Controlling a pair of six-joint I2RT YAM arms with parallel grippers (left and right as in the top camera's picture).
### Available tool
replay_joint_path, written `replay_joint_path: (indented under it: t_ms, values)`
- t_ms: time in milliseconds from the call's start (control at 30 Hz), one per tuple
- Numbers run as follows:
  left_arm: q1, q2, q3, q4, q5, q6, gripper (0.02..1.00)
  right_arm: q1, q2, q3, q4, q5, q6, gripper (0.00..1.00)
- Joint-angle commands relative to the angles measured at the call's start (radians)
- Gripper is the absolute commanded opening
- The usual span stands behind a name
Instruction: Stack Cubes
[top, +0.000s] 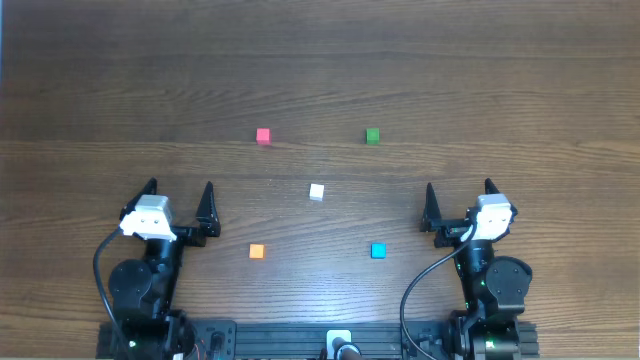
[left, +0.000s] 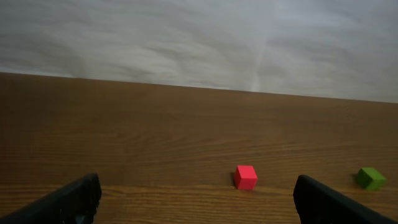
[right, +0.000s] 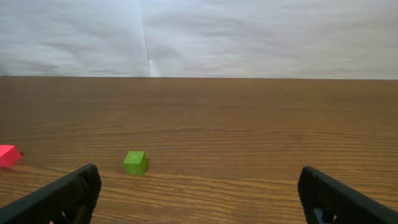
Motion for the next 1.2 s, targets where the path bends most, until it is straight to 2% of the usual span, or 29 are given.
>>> replay_joint_path:
  t_ms: [33,900,967,1067,1200]
  values:
    - [-0.005,-0.005,-0.005,-0.001,0.010,0.007,1.000,-0.006,-0.008,-0.006,-0.004,-0.008,0.002,0.993]
    - [-0.012,-0.004,-0.005,0.000,0.010,0.006,0.998,-0.006,-0.008,-0.006,-0.004,-0.008,0.002,0.991]
    - [-0.024,0.014,-0.003,0.014,0.010,-0.031,0.998,-0.006,-0.008,-0.006,-0.004,-0.008,0.002,0.993]
    - [-0.042,0.087,0.031,0.038,0.011,-0.078,0.998,-0.006,-0.008,-0.006,-0.004,-0.008,0.002,0.993]
    - [-0.080,0.356,0.214,0.031,0.014,-0.118,0.998,-0.006,-0.008,-0.006,-0.004,-0.008,0.002,0.993]
